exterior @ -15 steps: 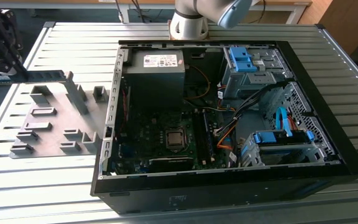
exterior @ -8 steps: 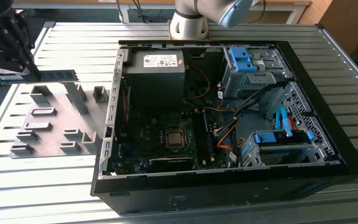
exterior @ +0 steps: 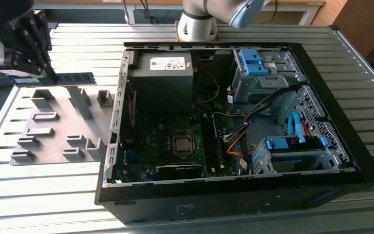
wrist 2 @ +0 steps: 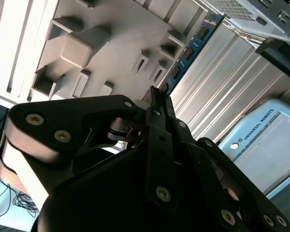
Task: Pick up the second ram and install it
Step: 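Pick up the second ram and move it above second insertion slot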
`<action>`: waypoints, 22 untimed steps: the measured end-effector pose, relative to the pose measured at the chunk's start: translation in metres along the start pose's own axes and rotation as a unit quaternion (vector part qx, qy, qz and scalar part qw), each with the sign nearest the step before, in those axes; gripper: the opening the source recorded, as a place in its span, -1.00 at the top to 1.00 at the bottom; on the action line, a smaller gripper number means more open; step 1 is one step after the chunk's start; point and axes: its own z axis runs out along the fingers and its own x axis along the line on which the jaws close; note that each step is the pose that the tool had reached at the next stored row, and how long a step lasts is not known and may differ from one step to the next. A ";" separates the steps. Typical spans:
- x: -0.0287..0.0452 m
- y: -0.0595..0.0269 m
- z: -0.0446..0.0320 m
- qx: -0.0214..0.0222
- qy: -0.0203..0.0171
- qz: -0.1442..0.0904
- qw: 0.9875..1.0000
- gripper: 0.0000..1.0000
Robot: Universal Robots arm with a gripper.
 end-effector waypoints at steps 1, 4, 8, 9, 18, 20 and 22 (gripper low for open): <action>0.0000 -0.0027 0.0000 0.000 0.000 0.000 1.000 0.72; 0.0000 -0.0110 0.0000 0.000 0.000 0.000 1.000 0.72; 0.0000 -0.0221 0.0000 0.000 0.000 0.000 1.000 0.72; 0.0001 -0.0248 0.0000 0.000 0.000 0.000 1.000 0.72; 0.0001 -0.0489 0.0001 0.000 0.000 0.000 1.000 0.72; 0.0001 -0.0533 0.0000 0.000 0.000 0.000 1.000 0.72; 0.0001 -0.0575 0.0000 0.000 0.000 0.000 1.000 0.72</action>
